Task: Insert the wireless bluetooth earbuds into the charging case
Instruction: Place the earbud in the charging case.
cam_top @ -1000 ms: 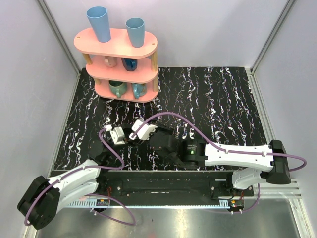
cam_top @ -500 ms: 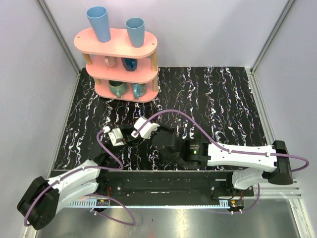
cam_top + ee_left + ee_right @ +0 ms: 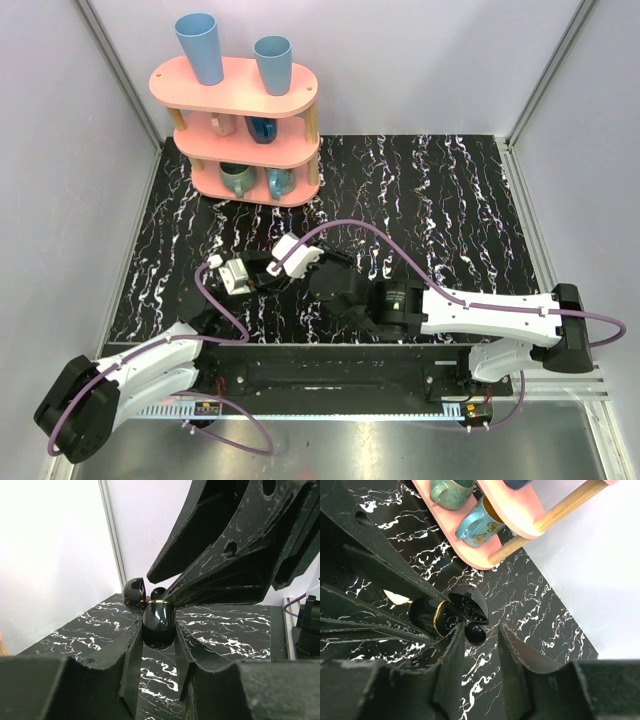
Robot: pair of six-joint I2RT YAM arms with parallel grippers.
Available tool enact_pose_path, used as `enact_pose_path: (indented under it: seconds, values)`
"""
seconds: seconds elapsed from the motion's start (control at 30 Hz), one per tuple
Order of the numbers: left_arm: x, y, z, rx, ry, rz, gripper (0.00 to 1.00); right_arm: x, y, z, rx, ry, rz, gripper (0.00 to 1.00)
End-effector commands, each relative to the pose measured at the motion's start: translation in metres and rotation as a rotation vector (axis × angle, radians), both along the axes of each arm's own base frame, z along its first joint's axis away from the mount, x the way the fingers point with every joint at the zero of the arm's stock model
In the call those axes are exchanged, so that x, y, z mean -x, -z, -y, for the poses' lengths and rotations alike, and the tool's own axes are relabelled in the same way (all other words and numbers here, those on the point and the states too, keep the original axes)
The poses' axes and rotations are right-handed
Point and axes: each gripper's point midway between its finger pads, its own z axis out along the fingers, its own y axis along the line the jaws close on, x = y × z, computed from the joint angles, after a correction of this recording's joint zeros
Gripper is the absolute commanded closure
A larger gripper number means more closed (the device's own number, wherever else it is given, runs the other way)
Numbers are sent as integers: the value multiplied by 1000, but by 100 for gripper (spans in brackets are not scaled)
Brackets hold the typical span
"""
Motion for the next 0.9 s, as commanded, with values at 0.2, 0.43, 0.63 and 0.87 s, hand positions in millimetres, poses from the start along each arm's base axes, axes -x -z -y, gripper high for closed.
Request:
enact_pose_path:
  seconds: [0.2,0.43,0.63,0.87]
  values:
    - [3,-34,-9,99,-36,104,100,0,-41,17,-121,15,27,47]
    - [4,-34,-7,107,-17,101,100,-6,-52,21,-150,29,35,45]
    - [5,-32,-5,107,-5,95,100,-19,-62,33,-174,88,52,37]
    - [4,-31,-6,107,-13,97,100,-15,-75,41,-270,62,32,34]
